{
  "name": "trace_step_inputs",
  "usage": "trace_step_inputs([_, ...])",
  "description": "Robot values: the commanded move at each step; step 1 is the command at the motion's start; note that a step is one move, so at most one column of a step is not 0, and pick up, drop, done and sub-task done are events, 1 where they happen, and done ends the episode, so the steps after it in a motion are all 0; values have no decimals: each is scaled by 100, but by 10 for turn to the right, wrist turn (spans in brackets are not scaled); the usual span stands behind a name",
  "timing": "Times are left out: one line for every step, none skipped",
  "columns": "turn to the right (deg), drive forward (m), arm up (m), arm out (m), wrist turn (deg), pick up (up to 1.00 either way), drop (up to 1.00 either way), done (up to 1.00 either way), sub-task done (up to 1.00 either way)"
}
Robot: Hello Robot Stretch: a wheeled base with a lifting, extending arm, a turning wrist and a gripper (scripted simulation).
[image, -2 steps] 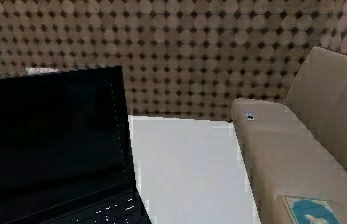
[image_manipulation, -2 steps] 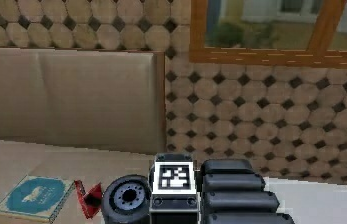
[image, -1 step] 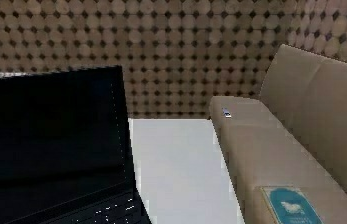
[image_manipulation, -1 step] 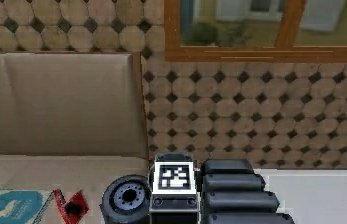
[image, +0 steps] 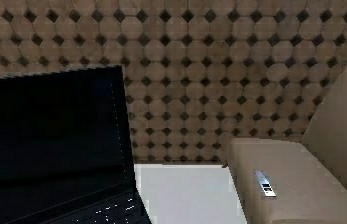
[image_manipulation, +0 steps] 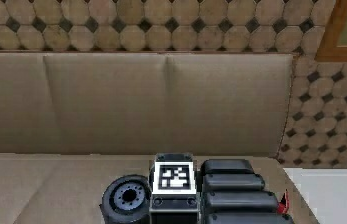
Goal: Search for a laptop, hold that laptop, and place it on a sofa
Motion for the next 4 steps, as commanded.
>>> trace_step_inputs([0,35,0,0,0,0,0,0,0])
trace_step_inputs([0,0,0,48,0,0,0,0,0])
trace_step_inputs([0,0,0,0,450,0,0,0,0])
trace_step_inputs([0,0,0,0,450,0,0,0,0])
